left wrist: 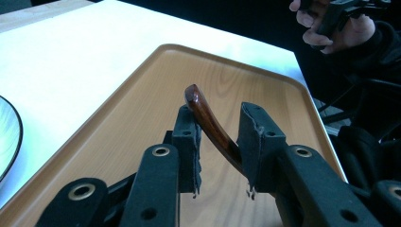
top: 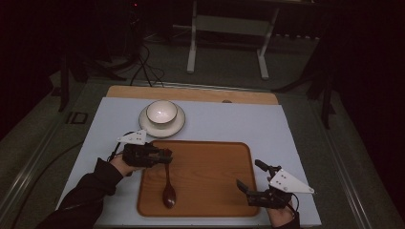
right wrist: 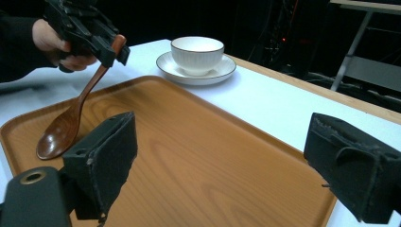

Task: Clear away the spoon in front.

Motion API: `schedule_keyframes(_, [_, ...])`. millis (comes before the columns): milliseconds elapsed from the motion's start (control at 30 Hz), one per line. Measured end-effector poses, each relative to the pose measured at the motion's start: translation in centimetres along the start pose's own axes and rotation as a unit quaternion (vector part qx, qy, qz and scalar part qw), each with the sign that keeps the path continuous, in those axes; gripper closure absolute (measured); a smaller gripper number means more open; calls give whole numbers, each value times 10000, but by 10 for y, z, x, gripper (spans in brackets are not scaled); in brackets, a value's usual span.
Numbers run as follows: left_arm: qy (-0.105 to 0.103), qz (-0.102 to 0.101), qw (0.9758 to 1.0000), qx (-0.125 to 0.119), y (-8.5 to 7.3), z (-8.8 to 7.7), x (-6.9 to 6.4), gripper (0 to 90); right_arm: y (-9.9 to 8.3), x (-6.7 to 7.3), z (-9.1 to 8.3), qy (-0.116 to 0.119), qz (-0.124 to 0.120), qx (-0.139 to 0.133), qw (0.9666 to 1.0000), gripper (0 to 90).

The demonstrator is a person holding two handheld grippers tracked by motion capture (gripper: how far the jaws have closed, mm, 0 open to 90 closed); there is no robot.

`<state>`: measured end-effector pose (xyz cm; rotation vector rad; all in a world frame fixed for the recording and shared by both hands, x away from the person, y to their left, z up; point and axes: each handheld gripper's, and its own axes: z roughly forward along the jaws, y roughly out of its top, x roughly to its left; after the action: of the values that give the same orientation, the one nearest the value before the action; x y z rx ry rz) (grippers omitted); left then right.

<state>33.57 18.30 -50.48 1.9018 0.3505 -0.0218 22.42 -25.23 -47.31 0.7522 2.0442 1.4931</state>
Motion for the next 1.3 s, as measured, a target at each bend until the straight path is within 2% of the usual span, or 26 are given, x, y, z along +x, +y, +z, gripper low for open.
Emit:
schedule_keyframes(67, [147, 176, 9997, 3, -3, 3, 0, 663, 0, 0, 0, -5, -1, 3, 10000, 104])
schedule_keyframes(100, [147, 176, 9997, 3, -3, 3, 0, 645, 0, 0, 0, -5, -1, 3, 10000, 104])
schedule_keyframes(167, [271, 335, 9991, 10, -5, 5, -2, 632, 0, 0, 0, -3, -4, 6, 10000, 104])
schedule_keyframes(400, [353, 158, 9992, 66, -9, 8, 1, 615, 0, 0, 0, 0, 0, 10, 10000, 104])
schedule_keyframes(567, [631, 19, 9978, 194, -13, 9, 6, 585, 0, 0, 0, 10, -3, 13, 10000, 104])
schedule_keyframes(733, [818, -113, 9963, 257, -16, 11, 10, 561, 0, 0, 1, 21, -1, 18, 10000, 104])
schedule_keyframes(967, [1185, -278, 9917, 417, -20, 14, 16, 548, -1, 0, 1, 38, -1, 28, 10000, 104])
schedule_keyframes(1000, [1185, -278, 9917, 417, -20, 14, 16, 548, -1, 0, 1, 38, -1, 28, 10000, 104])
schedule_keyframes(1167, [1345, -484, 9884, 509, -24, 19, 23, 549, -1, 0, 1, 59, 6, 48, 10000, 104])
schedule_keyframes(1300, [1480, -520, 9851, 709, -23, 25, 26, 550, -1, 0, 2, 68, 15, 55, 10000, 104])
